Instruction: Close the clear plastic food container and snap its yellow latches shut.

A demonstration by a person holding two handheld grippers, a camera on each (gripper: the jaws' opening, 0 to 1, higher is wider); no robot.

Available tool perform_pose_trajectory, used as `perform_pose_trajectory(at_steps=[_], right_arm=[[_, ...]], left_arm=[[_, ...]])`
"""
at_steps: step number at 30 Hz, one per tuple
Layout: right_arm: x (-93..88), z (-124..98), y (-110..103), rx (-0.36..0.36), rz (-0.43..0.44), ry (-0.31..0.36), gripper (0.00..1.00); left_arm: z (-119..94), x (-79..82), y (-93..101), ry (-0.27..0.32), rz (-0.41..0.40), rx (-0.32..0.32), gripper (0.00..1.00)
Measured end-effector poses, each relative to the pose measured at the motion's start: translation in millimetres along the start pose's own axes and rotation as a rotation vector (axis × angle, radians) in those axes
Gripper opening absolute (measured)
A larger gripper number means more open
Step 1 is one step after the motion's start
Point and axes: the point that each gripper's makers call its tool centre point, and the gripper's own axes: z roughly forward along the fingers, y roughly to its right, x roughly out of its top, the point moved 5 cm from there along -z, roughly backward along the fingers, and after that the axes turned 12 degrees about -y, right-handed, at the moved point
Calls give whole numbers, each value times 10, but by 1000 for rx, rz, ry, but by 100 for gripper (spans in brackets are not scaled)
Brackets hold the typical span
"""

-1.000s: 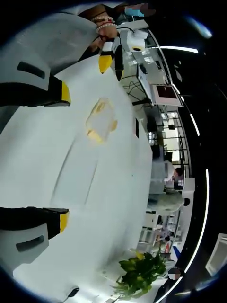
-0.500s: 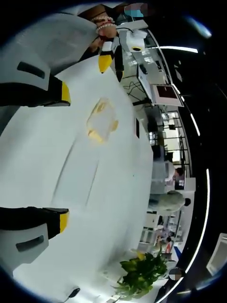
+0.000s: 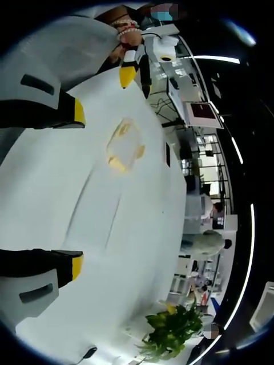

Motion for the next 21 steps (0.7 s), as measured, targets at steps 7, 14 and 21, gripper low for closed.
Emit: perform_pose_trajectory(at_steps=[7,14,21], right_arm=[[-10,3,2,0,0,-7,84],[-32,20,-5,5,-6,-24,83],[-39,12,-3,6,-2,-29,78]], left_arm=[[4,-12,7,-8,3,-3,99],[5,-22,6,-13,6,-2,99],[12,-53,35,-47,-65,-35,99]])
